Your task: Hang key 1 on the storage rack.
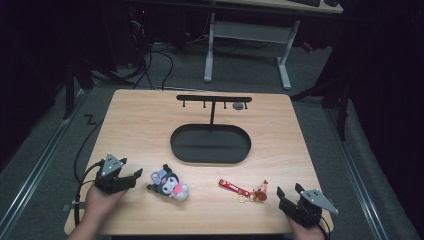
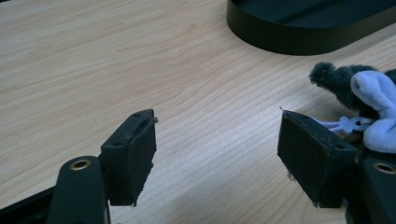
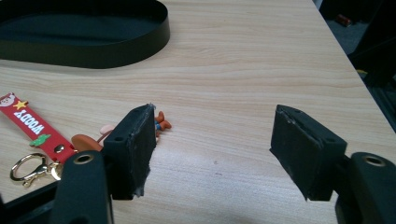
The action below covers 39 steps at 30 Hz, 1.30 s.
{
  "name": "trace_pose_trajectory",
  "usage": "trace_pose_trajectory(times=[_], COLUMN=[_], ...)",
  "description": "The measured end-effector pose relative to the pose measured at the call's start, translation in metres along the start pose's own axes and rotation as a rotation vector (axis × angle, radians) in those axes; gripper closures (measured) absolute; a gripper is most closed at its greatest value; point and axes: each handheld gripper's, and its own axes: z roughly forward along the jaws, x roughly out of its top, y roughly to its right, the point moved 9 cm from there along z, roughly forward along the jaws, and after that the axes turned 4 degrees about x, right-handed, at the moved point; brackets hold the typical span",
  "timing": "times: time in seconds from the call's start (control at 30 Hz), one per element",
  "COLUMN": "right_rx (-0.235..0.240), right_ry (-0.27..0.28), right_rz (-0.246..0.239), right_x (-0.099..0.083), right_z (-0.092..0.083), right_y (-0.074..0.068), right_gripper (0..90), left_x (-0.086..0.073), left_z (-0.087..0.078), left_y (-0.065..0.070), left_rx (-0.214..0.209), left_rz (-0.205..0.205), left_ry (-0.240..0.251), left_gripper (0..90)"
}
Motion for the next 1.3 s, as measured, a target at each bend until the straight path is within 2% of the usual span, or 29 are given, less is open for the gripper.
trace_pose_trajectory(times=[0.13,0.2,0.3,0.33,0.37,0.43,0.47,0.57,0.63,0.73,0.8,0.93,0.97,1.0,1.07,1.3], right_rx=[0.018,0.031,0.069,0.099,0.099,0.116,0.127,0.148,0.14,0.098,0.087,0.132,0.16,0.16,0.188,0.217], right_ry=[-0.026,-0.046,-0.078,-0.103,-0.103,-0.124,-0.139,-0.184,-0.21,-0.237,-0.258,-0.286,-0.286,-0.286,-0.284,-0.277], right_rz=[0.009,0.022,0.019,-0.009,-0.009,-0.064,-0.082,-0.124,-0.149,-0.173,-0.162,-0.194,-0.211,-0.211,-0.246,-0.266], right_x=[-0.003,-0.006,-0.009,-0.011,-0.011,-0.013,-0.015,-0.021,-0.025,-0.029,-0.031,-0.032,-0.029,-0.029,-0.025,-0.015], right_z=[-0.003,-0.007,-0.01,-0.01,-0.01,-0.008,-0.008,-0.004,-0.002,0.0,0.003,0.013,0.018,0.018,0.027,0.047], right_y=[-0.004,-0.007,-0.015,-0.023,-0.023,-0.032,-0.036,-0.045,-0.047,-0.042,-0.04,-0.049,-0.057,-0.057,-0.069,-0.082], right_gripper=[37.0,42.3,60.0,76.6,76.6,88.3,89.9,90.0,90.0,90.0,89.9,90.0,90.0,90.0,89.9,89.8], left_x=[-0.003,-0.003,-0.004,-0.004,-0.004,-0.004,-0.004,-0.003,-0.001,-0.001,-0.003,-0.009,-0.011,-0.012,-0.017,-0.033], left_z=[-0.005,-0.007,-0.008,-0.008,-0.008,-0.007,-0.007,-0.006,-0.005,-0.005,-0.007,-0.014,-0.016,-0.019,-0.025,-0.045], left_y=[-0.003,-0.005,-0.005,-0.005,-0.005,-0.004,-0.004,-0.004,-0.004,-0.004,-0.004,-0.009,-0.011,-0.014,-0.018,-0.034], left_rx=[0.002,0.007,0.007,0.01,0.01,0.005,0.005,0.005,0.007,0.01,0.012,0.026,0.03,0.038,0.051,0.105], left_rz=[-0.019,-0.03,-0.038,-0.031,-0.031,-0.032,-0.031,-0.028,-0.026,-0.01,-0.005,-0.012,-0.018,-0.023,-0.035,-0.062], left_ry=[0.0,0.004,0.005,0.005,0.005,0.004,0.003,0.003,0.008,0.007,0.004,0.0,-0.002,0.0,-0.002,-0.012], left_gripper=[29.9,30.2,31.8,32.3,32.5,32.8,33.0,33.4,33.4,33.3,33.2,33.1,33.1,33.1,33.1,33.0])
